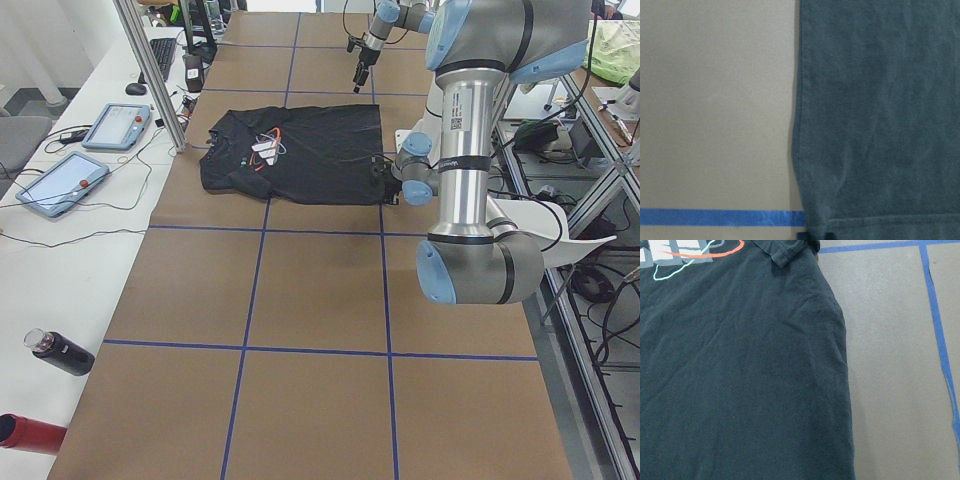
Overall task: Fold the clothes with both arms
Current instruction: 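Grasp the hem corners nearest the robot with both grippers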
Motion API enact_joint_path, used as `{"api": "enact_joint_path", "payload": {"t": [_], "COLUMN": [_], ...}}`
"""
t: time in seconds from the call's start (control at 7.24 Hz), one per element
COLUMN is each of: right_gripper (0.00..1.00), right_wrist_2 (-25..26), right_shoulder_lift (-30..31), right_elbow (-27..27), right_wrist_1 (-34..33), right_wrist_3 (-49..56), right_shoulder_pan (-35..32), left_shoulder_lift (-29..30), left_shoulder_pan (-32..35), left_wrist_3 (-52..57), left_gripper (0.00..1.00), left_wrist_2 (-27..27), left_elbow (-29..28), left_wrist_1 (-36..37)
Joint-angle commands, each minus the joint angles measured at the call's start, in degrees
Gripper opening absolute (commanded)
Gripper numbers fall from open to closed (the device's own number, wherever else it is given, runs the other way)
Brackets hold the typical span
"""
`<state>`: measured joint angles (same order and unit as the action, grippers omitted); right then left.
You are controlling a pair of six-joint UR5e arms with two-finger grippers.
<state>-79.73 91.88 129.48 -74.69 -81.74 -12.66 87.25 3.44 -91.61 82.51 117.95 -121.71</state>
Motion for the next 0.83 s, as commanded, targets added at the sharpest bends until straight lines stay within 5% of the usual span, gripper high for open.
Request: {"api": "enact_joint_path", "payload": {"t": [0.0, 0.28, 0.69], "right_gripper": [1.0, 1.0, 0.97], "right_wrist_2": [-0.07, 0.1, 7.38], "right_shoulder_lift": [1.54, 6.1, 6.21], "right_elbow": [-0.19, -0.89, -3.27], "right_wrist_1": [0.59, 5.05, 5.08], "right_wrist_3": [0.0, -0.35, -6.75], "right_shoulder_pan": [0.52, 2.54, 9.64], "left_shoulder_lift": [0.38, 0.47, 0.29], "left_shoulder_pan": [0.25, 0.25, 0.17], "left_wrist_3": [0.03, 0.03, 0.03], "left_gripper": [0.0, 0.0, 0.0], "left_wrist_2": [-0.07, -0.16, -2.87], "left_elbow": [0.26, 0.79, 0.97], "left_wrist_1": [0.51, 0.51, 0.42]}}
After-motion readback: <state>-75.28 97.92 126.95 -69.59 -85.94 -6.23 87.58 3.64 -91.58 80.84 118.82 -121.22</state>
